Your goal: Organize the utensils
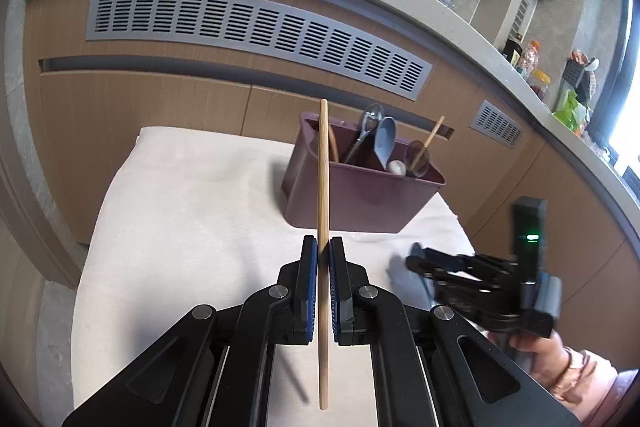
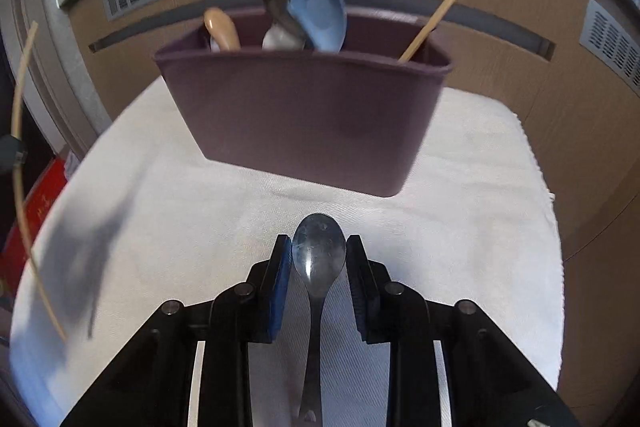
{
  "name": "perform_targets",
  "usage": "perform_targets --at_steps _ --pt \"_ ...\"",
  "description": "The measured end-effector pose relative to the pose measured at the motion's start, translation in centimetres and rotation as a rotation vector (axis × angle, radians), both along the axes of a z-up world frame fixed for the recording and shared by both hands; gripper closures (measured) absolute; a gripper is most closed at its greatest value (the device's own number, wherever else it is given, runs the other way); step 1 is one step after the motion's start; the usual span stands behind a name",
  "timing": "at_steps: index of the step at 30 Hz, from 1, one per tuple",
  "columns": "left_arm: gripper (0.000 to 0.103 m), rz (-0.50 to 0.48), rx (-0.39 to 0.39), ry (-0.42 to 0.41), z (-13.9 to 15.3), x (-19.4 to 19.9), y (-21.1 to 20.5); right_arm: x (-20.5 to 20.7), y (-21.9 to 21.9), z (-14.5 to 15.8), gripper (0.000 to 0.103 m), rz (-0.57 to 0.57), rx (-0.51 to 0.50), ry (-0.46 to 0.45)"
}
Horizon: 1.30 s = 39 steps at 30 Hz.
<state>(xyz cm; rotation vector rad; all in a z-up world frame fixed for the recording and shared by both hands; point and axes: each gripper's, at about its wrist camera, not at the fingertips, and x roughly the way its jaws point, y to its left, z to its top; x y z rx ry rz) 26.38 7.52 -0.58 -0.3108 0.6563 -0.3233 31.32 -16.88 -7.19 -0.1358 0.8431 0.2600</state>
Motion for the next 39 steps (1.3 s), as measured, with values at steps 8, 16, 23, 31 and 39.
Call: perform_targets --at_steps 8,16,23,31,39 --pt "0.097 -0.020 -0.018 -0.110 5.3 -1.0 -2.3 -4.7 -1.3 7.4 0.079 0.038 0.118 -0.167" --pt "0.097 -0.025 0.044 -0.467 18.4 0.7 -5.0 -4.5 -1.0 23.6 0.079 0.092 0.193 -0.512" --pt "0.097 0.008 0.086 -0.571 20.4 4.2 -5.8 -1.1 -0.6 28.1 0.099 0.062 0.161 -0.601" --pt "0.097 0.025 0.076 -0.424 14.4 10.3 -5.3 3.4 -1.0 23.1 0.099 0.067 0.155 -0.491" --pt "0.097 0.008 0.056 -0.319 10.2 10.7 -4.3 3.9 -3.8 17.6 0.099 0.063 0.085 -0.330"
